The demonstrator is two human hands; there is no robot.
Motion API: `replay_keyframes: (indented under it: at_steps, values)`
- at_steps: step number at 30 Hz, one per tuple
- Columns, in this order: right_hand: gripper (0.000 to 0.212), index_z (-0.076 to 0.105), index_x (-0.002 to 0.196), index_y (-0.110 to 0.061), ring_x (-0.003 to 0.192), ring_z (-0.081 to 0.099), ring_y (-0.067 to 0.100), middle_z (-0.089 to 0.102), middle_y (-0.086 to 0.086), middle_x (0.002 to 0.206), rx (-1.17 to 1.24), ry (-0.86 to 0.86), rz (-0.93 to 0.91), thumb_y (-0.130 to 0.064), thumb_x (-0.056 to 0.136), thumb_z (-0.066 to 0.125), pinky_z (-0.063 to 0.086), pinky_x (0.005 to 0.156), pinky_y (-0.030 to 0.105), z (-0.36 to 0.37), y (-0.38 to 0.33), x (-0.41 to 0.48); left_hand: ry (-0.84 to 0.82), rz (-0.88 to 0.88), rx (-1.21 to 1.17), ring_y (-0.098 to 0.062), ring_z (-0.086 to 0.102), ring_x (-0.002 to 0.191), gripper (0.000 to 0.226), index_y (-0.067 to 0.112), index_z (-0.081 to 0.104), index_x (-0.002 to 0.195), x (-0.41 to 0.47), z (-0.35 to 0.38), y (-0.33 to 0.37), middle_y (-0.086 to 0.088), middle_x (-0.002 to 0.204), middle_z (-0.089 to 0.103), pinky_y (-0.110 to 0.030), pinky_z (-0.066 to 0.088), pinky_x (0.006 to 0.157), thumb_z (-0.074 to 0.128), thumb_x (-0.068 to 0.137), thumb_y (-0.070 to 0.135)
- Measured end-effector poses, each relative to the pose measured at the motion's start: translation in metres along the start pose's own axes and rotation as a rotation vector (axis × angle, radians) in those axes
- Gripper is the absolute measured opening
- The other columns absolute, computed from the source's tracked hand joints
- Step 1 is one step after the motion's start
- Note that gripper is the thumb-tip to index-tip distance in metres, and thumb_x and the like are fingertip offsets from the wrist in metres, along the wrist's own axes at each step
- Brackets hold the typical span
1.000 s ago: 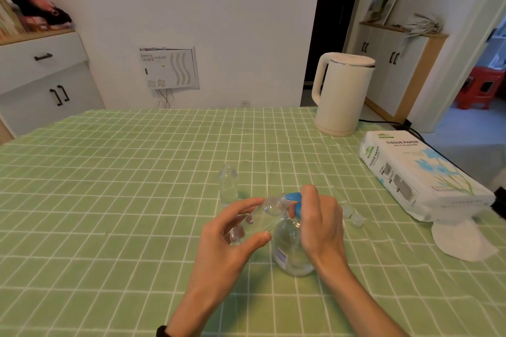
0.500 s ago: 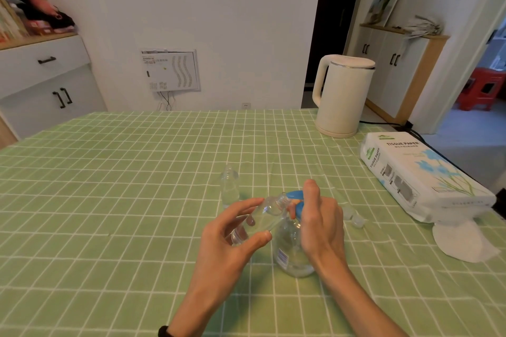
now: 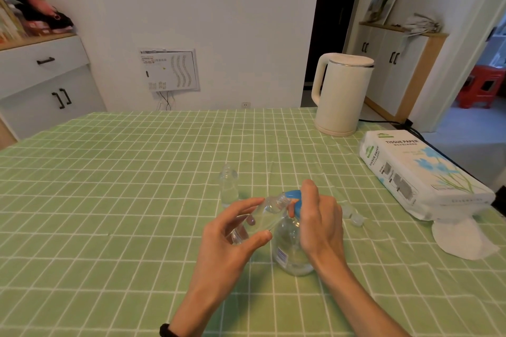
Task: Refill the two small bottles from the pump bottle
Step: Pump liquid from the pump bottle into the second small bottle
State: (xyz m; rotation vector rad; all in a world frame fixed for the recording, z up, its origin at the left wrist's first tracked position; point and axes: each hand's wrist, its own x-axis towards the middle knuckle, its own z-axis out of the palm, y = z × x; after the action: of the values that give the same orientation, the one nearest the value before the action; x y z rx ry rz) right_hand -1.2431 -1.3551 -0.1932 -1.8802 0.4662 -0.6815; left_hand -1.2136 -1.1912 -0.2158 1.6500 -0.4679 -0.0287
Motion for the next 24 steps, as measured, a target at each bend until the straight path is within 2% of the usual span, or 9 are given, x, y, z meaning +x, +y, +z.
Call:
replay_keyframes:
  at_steps: [3,6,8,10,16,20,24]
  values:
    - [0.075,0.051,0.038,-0.03,0.047,0.04,0.012,0.045,-0.017,0.038,-0.019,0.0,0.022,-0.07,0.092,0.019,0.04,0.065,0.037,0.0009,-0.0006,0.0004,0.0,0.001,-0.01,-0.013,0.074,0.115,0.05,0.047,0.076,0.118,0.0007,-0.0004,-0.0002,0.015,0.121,0.079,-0.052,0.059,0.103,0.087,0.073,0.028]
    - [0.07,0.052,0.04,-0.03,0.048,0.041,0.011,0.047,-0.018,0.039,-0.014,0.003,0.023,-0.068,0.09,0.021,0.04,0.066,0.037,0.0,-0.0019,0.0004,-0.003,0.004,-0.012,-0.015,0.074,0.115,0.05,0.046,0.076,0.118,0.0008,-0.0003,-0.0001,0.014,0.122,0.079,-0.053,0.059,0.103,0.086,0.073,0.029]
    - [0.064,0.056,0.045,-0.029,0.051,0.048,0.013,0.053,-0.018,0.044,0.002,0.004,0.023,-0.066,0.085,0.023,0.044,0.065,0.039,-0.0008,-0.0021,0.0006,-0.004,0.006,-0.013,-0.014,0.074,0.115,0.05,0.046,0.076,0.118,0.0007,-0.0002,-0.0006,0.014,0.121,0.079,-0.052,0.059,0.102,0.086,0.074,0.027]
    - [0.06,0.059,0.048,-0.029,0.054,0.053,0.013,0.058,-0.017,0.047,0.016,0.006,0.01,-0.063,0.082,0.023,0.048,0.067,0.042,-0.0015,-0.0023,0.001,-0.005,0.009,-0.016,-0.014,0.074,0.115,0.049,0.046,0.076,0.118,0.0009,0.0001,-0.0007,0.014,0.12,0.08,-0.051,0.06,0.102,0.087,0.073,0.028]
    - [0.048,0.057,0.046,-0.031,0.046,0.047,0.01,0.055,-0.014,0.044,-0.012,0.019,-0.053,-0.043,0.084,0.03,0.037,0.056,0.037,-0.0025,-0.0009,0.0025,-0.005,0.022,-0.016,-0.015,0.075,0.114,0.05,0.046,0.075,0.119,0.0016,0.0011,-0.0008,0.013,0.12,0.08,-0.05,0.059,0.102,0.085,0.07,0.037]
    - [0.057,0.063,0.052,-0.032,0.049,0.05,0.009,0.061,-0.014,0.049,0.009,0.02,-0.001,-0.06,0.083,0.024,0.043,0.061,0.037,-0.0007,0.0007,0.0005,-0.005,0.028,-0.012,-0.014,0.075,0.113,0.05,0.047,0.075,0.118,0.0011,0.0012,-0.0008,0.014,0.119,0.08,-0.048,0.06,0.101,0.085,0.07,0.037]
    - [0.075,0.058,0.041,-0.034,0.044,0.046,0.007,0.049,-0.018,0.039,-0.011,0.03,0.022,-0.074,0.091,0.018,0.041,0.063,0.034,0.0016,0.0006,-0.0002,-0.007,0.029,-0.012,-0.015,0.076,0.112,0.049,0.048,0.075,0.118,0.0008,0.0003,-0.0012,0.013,0.116,0.081,-0.044,0.061,0.1,0.085,0.071,0.036]
